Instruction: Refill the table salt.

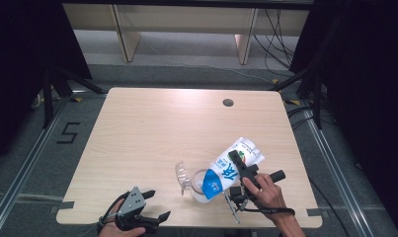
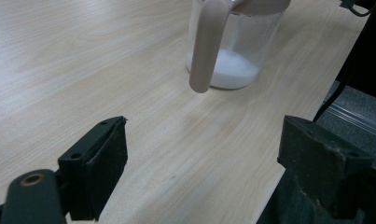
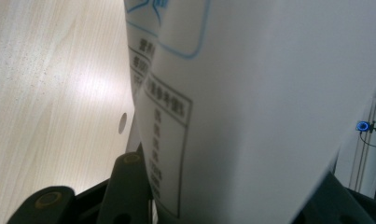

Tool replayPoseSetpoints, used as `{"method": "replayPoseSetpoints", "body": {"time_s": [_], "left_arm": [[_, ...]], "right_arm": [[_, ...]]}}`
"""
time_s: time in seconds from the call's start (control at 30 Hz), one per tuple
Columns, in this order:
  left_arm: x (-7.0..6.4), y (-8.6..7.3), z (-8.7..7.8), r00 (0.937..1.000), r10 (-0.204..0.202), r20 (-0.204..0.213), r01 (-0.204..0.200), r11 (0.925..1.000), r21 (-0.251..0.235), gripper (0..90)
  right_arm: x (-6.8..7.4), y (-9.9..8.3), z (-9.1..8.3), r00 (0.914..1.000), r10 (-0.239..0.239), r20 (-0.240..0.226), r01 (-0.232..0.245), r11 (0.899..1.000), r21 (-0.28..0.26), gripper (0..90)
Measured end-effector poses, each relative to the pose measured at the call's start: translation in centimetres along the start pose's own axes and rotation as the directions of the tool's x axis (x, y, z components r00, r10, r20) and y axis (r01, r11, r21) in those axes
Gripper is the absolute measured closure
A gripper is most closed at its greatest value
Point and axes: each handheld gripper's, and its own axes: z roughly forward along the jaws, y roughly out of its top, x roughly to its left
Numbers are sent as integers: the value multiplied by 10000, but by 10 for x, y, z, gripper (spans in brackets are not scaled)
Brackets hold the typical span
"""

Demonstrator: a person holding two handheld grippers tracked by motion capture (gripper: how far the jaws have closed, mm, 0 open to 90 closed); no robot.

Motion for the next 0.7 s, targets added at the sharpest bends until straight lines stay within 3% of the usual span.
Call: {"method": "replayPoseSetpoints", "body": {"time_s": [0.5,0.53,0.7], "left_arm": [[-1,0,0,10000,-56,-32,56,10000,-4,151],[0,0,0,10000,-60,-38,60,10000,17,151],[-1,0,0,9999,-103,-36,103,9999,-49,151]], "right_arm": [[-1,1,0,9998,-183,-22,183,9998,3,605],[2,0,0,9998,112,-142,-112,9999,15,606],[1,0,0,9999,58,-147,-57,10000,36,612]]}}
